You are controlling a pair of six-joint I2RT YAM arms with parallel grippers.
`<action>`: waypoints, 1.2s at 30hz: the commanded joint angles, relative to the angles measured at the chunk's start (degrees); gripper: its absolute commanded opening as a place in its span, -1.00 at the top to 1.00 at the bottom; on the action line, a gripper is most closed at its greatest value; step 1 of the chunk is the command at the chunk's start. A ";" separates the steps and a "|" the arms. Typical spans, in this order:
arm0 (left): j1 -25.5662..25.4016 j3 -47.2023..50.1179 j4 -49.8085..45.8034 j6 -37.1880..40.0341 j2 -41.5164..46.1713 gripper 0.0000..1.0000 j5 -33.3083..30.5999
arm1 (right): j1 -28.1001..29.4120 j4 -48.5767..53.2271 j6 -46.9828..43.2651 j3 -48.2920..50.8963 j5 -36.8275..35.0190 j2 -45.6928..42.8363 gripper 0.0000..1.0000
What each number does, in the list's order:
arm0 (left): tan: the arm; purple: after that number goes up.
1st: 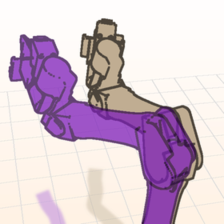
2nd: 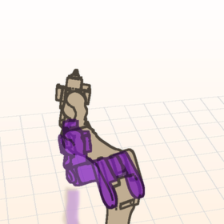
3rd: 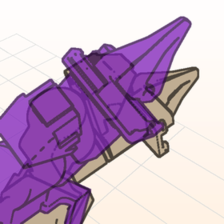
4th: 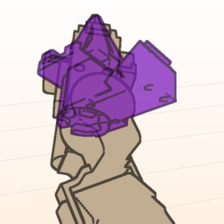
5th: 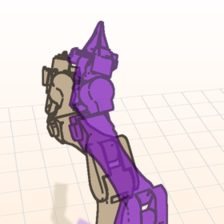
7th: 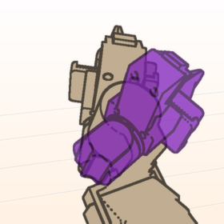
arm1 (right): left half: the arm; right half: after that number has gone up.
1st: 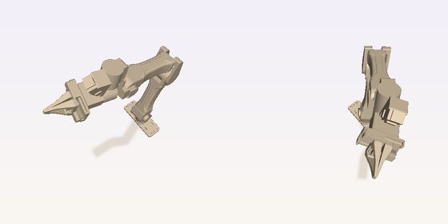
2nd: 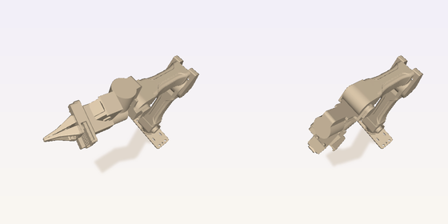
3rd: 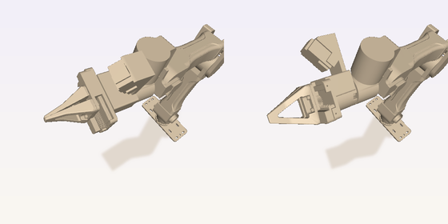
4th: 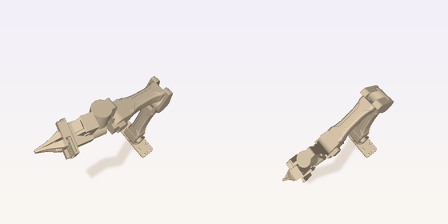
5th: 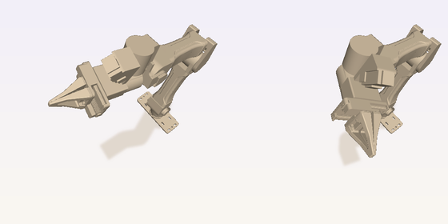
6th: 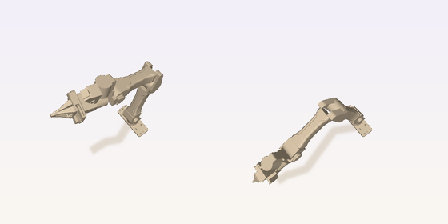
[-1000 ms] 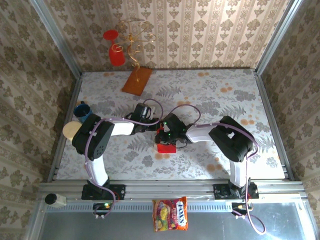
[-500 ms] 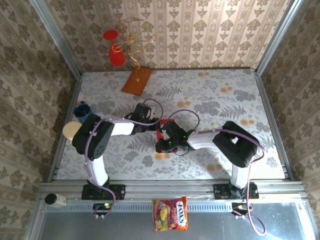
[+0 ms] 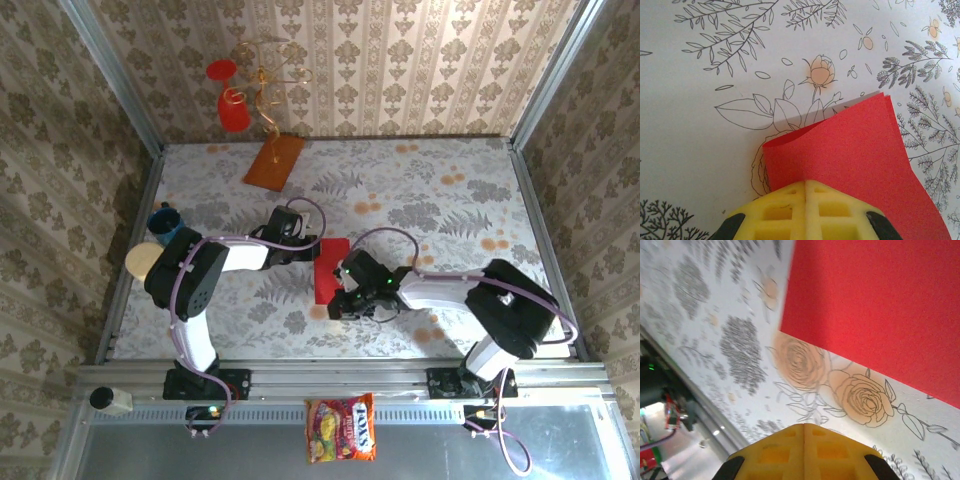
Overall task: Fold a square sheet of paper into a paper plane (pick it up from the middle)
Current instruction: First fold in half a square sheet of paper at the center of the table.
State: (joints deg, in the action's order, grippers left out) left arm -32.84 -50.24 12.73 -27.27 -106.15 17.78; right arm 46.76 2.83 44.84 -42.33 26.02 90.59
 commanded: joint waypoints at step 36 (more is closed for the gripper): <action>4.18 -7.69 -12.23 -0.08 -7.84 1.00 -3.19 | -4.78 -15.12 13.03 5.63 -5.28 19.83 1.00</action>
State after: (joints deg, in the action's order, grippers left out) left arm -31.22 -57.47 5.26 -28.51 -109.65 21.69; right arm 42.13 -24.53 56.95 -41.45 25.78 105.82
